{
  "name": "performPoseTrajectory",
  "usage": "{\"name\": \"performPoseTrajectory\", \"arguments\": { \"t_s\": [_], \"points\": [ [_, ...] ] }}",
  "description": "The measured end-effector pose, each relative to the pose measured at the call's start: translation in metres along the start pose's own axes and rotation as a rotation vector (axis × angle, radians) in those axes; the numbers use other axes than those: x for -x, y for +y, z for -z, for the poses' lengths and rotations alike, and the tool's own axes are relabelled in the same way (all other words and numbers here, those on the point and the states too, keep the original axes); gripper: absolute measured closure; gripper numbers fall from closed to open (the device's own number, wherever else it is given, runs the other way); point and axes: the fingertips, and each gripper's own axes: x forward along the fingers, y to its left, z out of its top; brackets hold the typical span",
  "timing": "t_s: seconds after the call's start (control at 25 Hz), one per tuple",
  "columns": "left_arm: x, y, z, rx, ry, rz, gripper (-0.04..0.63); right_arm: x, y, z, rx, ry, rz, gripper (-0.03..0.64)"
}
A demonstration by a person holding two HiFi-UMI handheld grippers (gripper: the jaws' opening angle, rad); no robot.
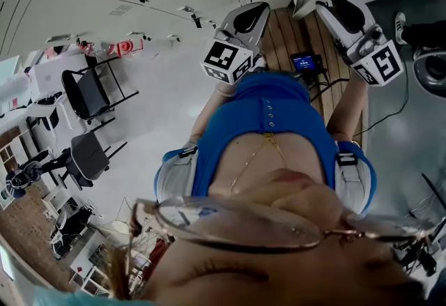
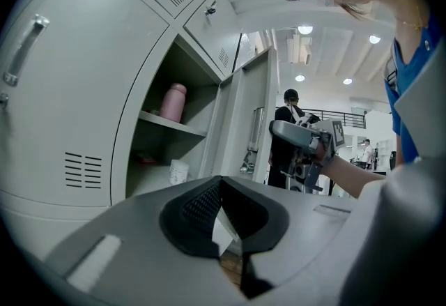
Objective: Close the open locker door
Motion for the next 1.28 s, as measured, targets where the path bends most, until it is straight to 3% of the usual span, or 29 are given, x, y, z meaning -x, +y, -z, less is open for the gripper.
{"name": "performPoseTrajectory", "arguments": {
  "t_s": [1.28],
  "points": [
    [0.038,0.083,-0.025,0.019,-0.027,-0.054,0.606,-0.125,0.006,0.007,0.004,0.025,0.067,0.508]
  ]
}}
